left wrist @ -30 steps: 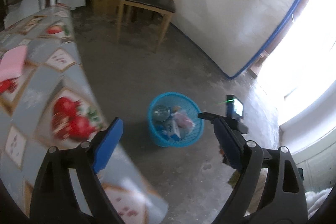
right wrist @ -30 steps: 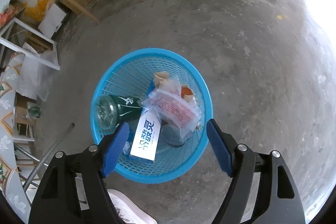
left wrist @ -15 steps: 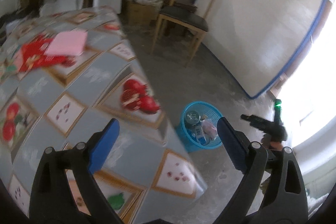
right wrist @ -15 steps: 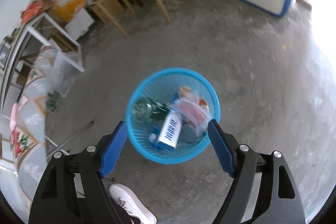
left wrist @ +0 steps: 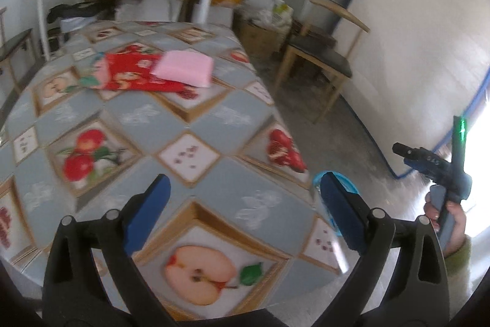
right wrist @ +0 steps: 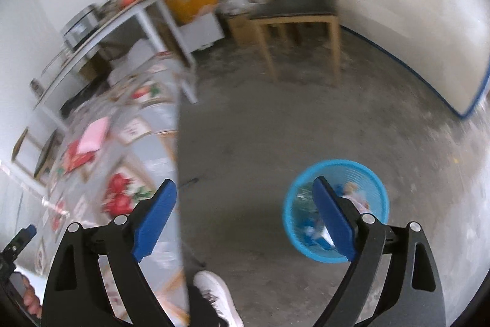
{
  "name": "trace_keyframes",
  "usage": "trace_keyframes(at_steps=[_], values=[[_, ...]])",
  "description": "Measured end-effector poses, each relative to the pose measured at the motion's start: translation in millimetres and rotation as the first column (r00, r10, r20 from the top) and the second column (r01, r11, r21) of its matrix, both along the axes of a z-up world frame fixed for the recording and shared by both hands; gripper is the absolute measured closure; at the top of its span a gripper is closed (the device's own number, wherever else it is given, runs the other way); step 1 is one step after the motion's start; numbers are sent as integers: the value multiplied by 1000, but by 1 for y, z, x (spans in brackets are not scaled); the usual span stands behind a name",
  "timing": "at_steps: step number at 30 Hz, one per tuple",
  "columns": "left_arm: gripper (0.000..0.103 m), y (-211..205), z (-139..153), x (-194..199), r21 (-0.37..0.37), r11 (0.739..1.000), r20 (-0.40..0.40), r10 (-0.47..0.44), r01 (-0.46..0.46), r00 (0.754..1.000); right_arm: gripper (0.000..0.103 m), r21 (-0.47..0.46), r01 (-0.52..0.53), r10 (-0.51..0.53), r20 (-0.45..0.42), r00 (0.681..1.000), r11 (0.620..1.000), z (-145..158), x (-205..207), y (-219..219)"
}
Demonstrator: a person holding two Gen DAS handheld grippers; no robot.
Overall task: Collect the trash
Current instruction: 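Move both tools back over the table toward the sponge and red bag, then grasp the red snack bag with left while right grasps the pink sponge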
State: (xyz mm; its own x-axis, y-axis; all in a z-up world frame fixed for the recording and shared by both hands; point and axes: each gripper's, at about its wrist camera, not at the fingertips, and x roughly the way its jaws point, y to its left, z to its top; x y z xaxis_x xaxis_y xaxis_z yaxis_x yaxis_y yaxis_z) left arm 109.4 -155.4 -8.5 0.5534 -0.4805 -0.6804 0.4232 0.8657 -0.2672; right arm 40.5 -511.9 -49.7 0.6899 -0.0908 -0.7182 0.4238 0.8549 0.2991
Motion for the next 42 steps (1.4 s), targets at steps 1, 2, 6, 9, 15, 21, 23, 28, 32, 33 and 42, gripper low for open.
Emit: trace_keyframes(at_steps=[1,2,6,9,15,21,23,28,32,33,42], values=[[9,8,0,1,1,1000,1,21,-21,1000,15,-7,-15,15,0,1000,1000,4,5,9],[9,14,0,2,3,999,0,35,-35,999,15,-17,-44,44,1,999,999,10,13,22],[9,43,-1,7,-5,993,-7,118,-118,993,13,-43,-126,126,-6,992,991,24,37,66],[9,61,-2,11,-4,985,-16,170,-170,985,12,-62,-180,179,-22,984,982,29,51,94],[9,88,-6,18,21,964,-32,267,-266,963,11,-94,-267,260,-75,963,959,32,77,146],[9,107,-13,26,54,943,-53,332,-329,942,11,-101,-310,298,-120,947,945,24,97,178],[9,114,-15,29,55,937,-58,349,-346,935,11,-102,-323,309,-129,942,941,22,102,187],[9,128,-19,32,49,926,-54,376,-374,925,11,-109,-360,342,-155,927,927,15,112,209],[9,139,-22,36,-9,931,-64,364,-365,929,11,-97,-387,369,-162,915,917,9,122,223],[9,143,-23,38,-33,932,-67,357,-360,932,11,-98,-392,374,-163,913,915,8,125,226],[9,191,-24,82,-184,929,-89,311,-322,946,11,-137,-461,451,-97,887,877,25,155,244]])
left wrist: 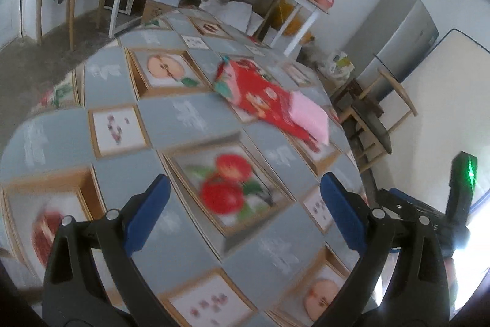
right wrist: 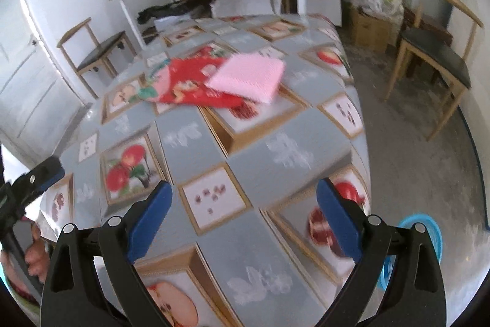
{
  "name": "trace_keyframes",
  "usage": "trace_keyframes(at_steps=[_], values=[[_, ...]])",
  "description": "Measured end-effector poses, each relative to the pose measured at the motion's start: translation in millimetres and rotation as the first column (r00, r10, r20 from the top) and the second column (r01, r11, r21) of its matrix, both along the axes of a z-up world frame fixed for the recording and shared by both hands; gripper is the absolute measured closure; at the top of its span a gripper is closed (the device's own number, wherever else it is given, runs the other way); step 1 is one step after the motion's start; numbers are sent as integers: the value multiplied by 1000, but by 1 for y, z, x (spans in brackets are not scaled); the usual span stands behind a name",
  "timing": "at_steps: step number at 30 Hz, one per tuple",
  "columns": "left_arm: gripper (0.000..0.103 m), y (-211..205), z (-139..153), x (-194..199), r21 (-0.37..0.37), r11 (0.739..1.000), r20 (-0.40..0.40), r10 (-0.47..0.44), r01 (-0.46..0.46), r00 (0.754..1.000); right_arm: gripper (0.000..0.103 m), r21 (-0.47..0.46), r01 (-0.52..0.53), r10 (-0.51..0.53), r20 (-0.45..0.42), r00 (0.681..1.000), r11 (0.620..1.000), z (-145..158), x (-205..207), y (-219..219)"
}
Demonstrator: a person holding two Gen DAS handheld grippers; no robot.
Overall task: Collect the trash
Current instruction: 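Grasp the red snack bag with left while right grasps the pink sponge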
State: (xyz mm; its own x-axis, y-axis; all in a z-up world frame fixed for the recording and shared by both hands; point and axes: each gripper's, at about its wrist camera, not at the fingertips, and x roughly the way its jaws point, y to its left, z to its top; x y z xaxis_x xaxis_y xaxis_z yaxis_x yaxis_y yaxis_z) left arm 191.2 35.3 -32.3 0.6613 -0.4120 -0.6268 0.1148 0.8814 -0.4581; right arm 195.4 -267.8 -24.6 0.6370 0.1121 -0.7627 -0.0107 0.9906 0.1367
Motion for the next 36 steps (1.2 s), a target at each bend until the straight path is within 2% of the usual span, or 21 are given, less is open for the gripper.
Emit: trace_keyframes(at_steps=[3,6,8,13,15,16,17,18,23,25,26,29,31,32,33,36], values=[[9,15,0,30,2,1000,-30,1,-1,1000,11,-32,-42,43,23,999,999,7,20,4],[9,25,-2,60,-46,998,-68,-42,39,997,11,-99,-114,119,55,991,989,13,48,13],[9,26,-2,84,-29,997,-76,-78,76,994,11,-151,-152,164,69,984,977,14,67,19],[9,14,-8,144,25,982,-97,-184,187,978,11,-263,-258,286,72,956,930,5,129,35],[11,9,-15,168,-6,978,-116,-207,207,971,11,-309,-297,324,39,945,903,-6,157,41],[14,8,-19,181,-23,978,-132,-207,206,969,11,-325,-304,331,29,943,896,-9,165,44],[24,7,-21,190,-29,979,-144,-202,200,969,11,-340,-316,340,13,940,886,-15,175,46],[29,6,-26,201,-41,980,-162,-201,197,966,11,-346,-330,350,-5,937,878,-19,183,46],[42,-8,-52,240,-58,973,-260,-232,225,937,11,-322,-371,371,-65,927,871,-37,207,43],[47,-15,-56,245,-43,969,-261,-246,243,933,11,-316,-386,376,-93,922,867,-45,212,40],[49,-17,-57,247,-32,967,-262,-252,253,932,11,-316,-383,373,-95,923,868,-47,214,38],[67,-26,-60,250,-8,962,-277,-263,271,924,9,-255,-376,366,-88,926,891,-49,218,30],[71,-33,-60,249,34,962,-280,-251,271,927,10,-212,-361,351,-86,932,908,-49,219,25],[81,-36,-60,248,55,959,-280,-254,279,926,10,-196,-357,347,-83,934,914,-49,219,24],[86,-37,-59,246,68,956,-280,-256,286,925,11,-175,-353,344,-81,935,919,-48,217,22],[93,-39,-57,235,84,951,-282,-263,297,923,14,-157,-348,339,-78,937,924,-47,211,22]])
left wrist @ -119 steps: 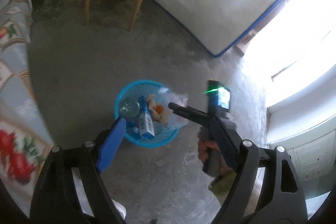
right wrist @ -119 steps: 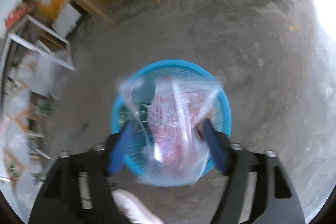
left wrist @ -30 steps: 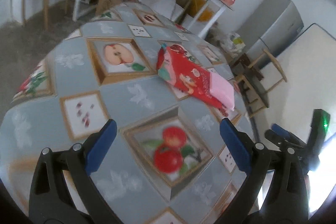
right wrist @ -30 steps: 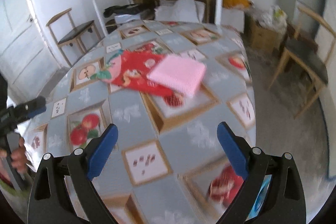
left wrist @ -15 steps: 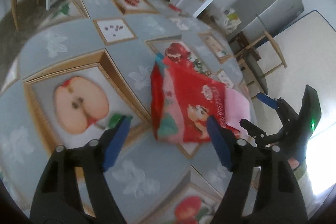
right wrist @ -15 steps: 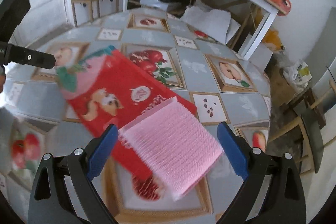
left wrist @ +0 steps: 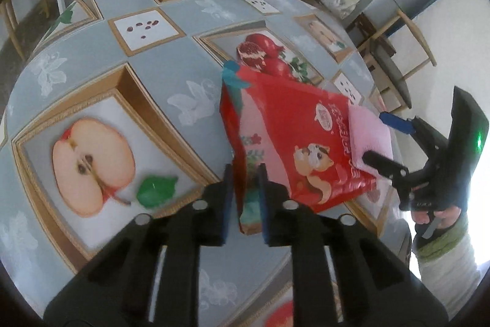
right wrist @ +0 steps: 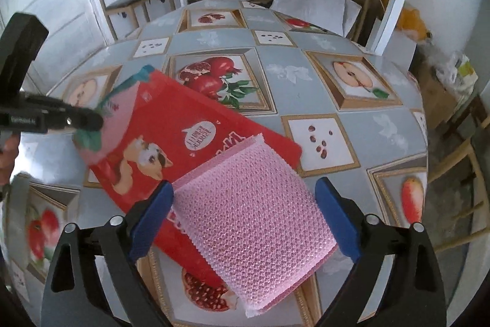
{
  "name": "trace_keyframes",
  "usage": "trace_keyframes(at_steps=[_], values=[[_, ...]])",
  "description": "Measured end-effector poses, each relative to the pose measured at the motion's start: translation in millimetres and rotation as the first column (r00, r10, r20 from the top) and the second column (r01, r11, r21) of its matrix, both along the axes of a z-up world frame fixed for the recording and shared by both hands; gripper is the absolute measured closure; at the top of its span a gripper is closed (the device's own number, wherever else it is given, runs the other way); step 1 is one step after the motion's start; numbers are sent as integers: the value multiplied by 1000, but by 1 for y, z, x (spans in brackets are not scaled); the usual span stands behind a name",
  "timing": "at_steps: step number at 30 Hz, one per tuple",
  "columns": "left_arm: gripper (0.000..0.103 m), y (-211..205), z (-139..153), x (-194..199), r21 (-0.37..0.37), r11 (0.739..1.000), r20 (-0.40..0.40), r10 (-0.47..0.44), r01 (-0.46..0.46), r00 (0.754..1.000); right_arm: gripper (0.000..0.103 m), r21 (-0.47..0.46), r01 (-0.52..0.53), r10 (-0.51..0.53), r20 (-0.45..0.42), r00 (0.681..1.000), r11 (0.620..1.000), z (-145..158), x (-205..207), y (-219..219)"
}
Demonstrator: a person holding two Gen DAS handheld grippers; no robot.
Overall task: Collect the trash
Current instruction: 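Grasp the red snack bag with left while right grasps the pink sponge, then lift the red bag with left while right lifts the pink sponge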
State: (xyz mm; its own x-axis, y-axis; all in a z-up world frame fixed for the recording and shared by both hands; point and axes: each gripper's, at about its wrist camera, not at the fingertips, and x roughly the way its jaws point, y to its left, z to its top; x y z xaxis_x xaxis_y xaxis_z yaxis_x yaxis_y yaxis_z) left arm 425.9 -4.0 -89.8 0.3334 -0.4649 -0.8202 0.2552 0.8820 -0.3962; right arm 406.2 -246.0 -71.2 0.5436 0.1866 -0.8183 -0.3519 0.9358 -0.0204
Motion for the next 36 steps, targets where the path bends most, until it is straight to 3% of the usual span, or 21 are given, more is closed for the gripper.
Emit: trace_keyframes(at_steps=[2,6,11,16,20,25,29,33,36], values=[[99,-1,4,-12,9,1000,10,-15,15,1000,15,4,4,-4,-1,1000,1000,1,-8,2],[100,4,14,-50,-3,1000,-3,-31,31,1000,16,-10,-10,10,-7,1000,1000,1,-34,14],[100,16,20,-123,-42,999,-13,-26,25,1000,16,-90,-45,45,-5,999,995,0,-90,40],[100,34,17,-206,-99,995,-28,23,-26,999,16,-112,-59,56,-28,998,992,2,-151,59],[99,43,9,-264,-166,982,-41,89,-94,995,16,-79,20,-25,-61,998,997,5,-191,58],[98,41,1,-320,-213,966,-12,150,-149,989,16,48,181,-175,-108,979,982,5,-229,35],[77,23,-1,-352,-183,978,20,109,-103,994,16,93,266,-258,-95,962,959,7,-249,21],[49,9,1,-373,-183,983,15,-18,21,1000,16,144,318,-304,-113,946,937,5,-260,8],[47,14,13,-381,-141,989,81,-44,55,996,16,190,352,-335,-116,935,917,6,-268,-3]])
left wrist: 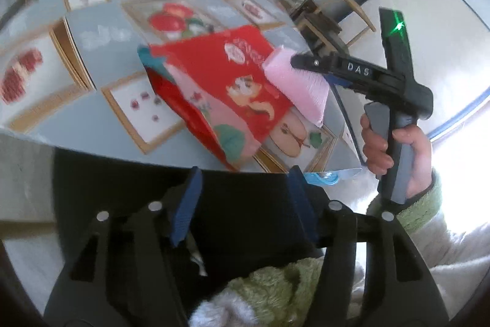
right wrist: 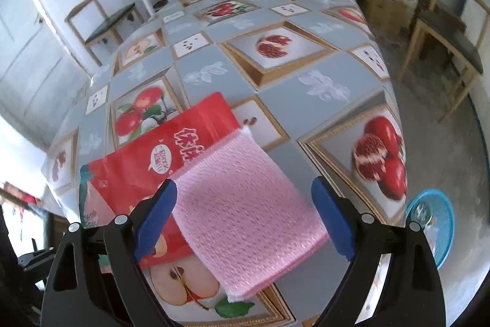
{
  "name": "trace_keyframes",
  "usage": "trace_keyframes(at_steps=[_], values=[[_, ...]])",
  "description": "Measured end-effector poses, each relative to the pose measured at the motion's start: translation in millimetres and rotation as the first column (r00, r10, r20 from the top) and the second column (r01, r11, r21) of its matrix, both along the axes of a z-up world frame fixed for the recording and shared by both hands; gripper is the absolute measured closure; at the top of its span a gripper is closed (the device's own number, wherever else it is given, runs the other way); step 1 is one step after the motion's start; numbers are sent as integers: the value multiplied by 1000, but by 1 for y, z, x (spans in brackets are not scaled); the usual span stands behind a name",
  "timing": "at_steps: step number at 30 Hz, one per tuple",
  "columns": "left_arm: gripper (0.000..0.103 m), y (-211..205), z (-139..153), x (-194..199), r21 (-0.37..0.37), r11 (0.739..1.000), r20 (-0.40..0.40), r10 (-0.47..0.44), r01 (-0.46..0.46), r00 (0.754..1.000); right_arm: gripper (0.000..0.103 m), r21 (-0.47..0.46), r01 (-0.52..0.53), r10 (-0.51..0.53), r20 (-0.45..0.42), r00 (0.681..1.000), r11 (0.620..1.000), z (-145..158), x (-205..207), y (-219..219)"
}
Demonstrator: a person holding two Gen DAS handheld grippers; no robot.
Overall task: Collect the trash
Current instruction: 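Lift the red bag with left while right lifts the pink sponge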
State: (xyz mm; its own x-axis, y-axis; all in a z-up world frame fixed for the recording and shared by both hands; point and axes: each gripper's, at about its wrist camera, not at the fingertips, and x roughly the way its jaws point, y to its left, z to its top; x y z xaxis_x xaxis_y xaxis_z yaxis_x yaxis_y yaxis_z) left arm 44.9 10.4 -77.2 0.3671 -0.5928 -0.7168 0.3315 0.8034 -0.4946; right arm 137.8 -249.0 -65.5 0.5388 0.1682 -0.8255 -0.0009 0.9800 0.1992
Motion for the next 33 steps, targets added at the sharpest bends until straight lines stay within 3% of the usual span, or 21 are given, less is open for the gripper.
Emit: trace_keyframes(at_steps=[6,8,11,15,23,27,31,33], values=[[47,34,29,38,-22,995,122,98,-96,988,16,1,0,0,-10,1000,1000,-4,-10,-1],[47,38,30,74,45,990,146,123,-131,982,16,-3,0,0,-7,1000,1000,-3,-11,-1],[50,39,20,118,131,983,104,116,-129,988,16,-1,4,-4,0,1000,1000,-2,-13,-2],[73,33,4,149,101,993,-11,62,-60,998,16,-15,7,-7,-1,1000,1000,-2,-13,-5],[90,27,-16,117,30,1000,-111,-4,7,994,16,8,13,-13,-11,1000,1000,-6,-10,-8],[91,28,-24,84,-70,997,-186,-58,45,981,18,-7,-11,11,-7,1000,1000,-4,-10,-4],[91,16,-38,54,-205,972,-277,-167,112,946,18,-19,-28,28,-8,1000,999,-4,-10,-1],[89,13,-41,48,-228,968,-283,-169,105,944,18,-22,-29,29,-7,1000,999,-5,-11,-1]])
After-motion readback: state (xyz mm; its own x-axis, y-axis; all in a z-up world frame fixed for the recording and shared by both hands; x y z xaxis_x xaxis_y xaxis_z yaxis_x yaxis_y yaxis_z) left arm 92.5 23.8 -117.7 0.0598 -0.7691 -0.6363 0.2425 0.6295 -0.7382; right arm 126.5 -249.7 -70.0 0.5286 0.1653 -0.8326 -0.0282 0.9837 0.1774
